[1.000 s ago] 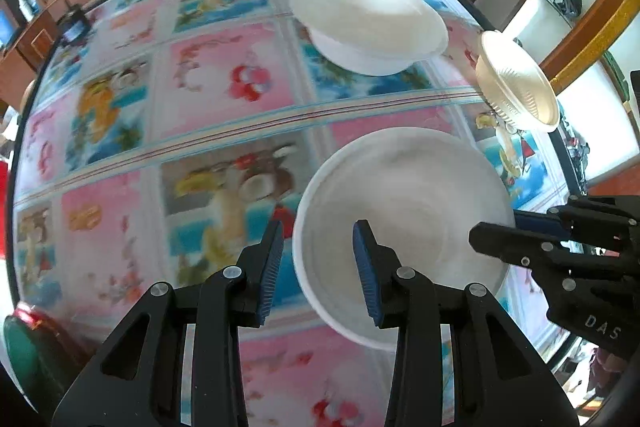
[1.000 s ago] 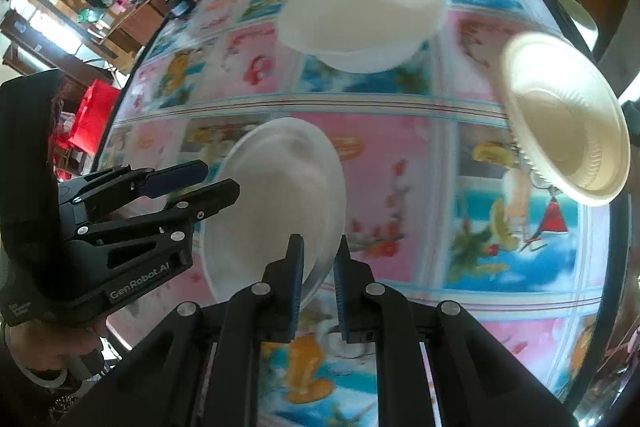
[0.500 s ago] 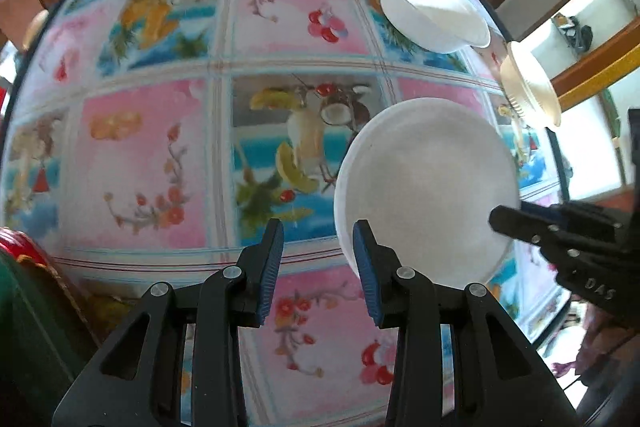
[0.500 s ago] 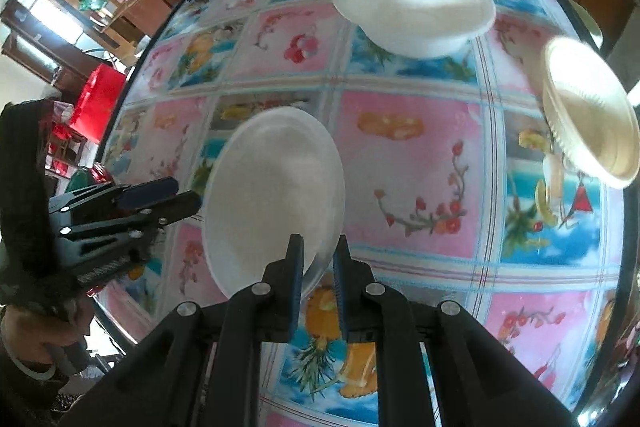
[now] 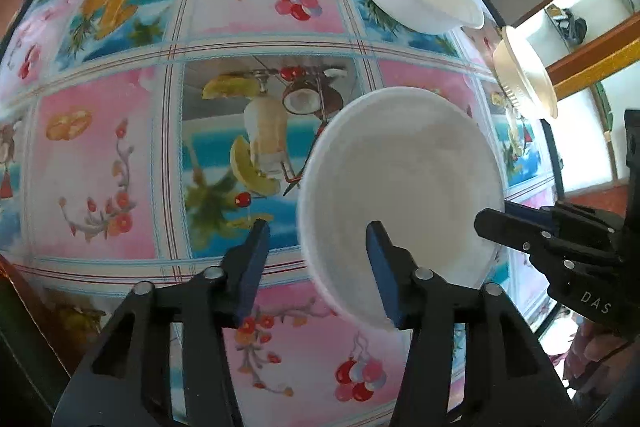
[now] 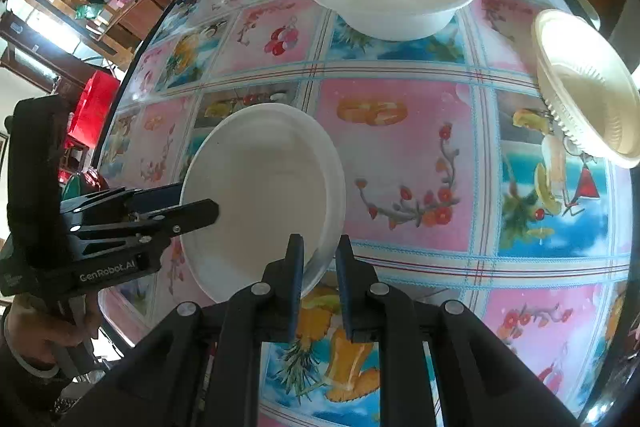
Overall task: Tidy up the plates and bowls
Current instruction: 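Carry the white bowl with the left gripper toward the green bowl stack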
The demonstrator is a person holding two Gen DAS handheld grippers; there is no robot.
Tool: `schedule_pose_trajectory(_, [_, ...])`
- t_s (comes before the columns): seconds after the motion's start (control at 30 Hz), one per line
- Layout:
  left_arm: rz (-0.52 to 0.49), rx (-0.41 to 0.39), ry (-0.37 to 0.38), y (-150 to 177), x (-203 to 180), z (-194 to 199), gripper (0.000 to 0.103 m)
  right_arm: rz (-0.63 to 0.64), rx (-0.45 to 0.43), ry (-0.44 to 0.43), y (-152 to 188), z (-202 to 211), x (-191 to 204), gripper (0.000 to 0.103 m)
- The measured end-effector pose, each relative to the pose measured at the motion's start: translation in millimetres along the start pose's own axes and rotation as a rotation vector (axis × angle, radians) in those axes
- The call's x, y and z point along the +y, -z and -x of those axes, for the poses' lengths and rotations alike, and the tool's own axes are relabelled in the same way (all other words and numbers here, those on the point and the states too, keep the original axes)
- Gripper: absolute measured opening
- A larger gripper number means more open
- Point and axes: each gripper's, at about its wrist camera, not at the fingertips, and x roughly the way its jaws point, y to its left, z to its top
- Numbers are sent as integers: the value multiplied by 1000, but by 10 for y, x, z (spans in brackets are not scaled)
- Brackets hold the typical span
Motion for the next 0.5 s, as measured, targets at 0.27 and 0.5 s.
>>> schedule_pose_trajectory(0.27, [-1,-5,0,85,78,175,17,33,17,-14,5,-1,112,13])
schedule_pose_trajectory(0.5, [36,-51,-30,243,371,598,17,116,0,-36,-27,70,532,13])
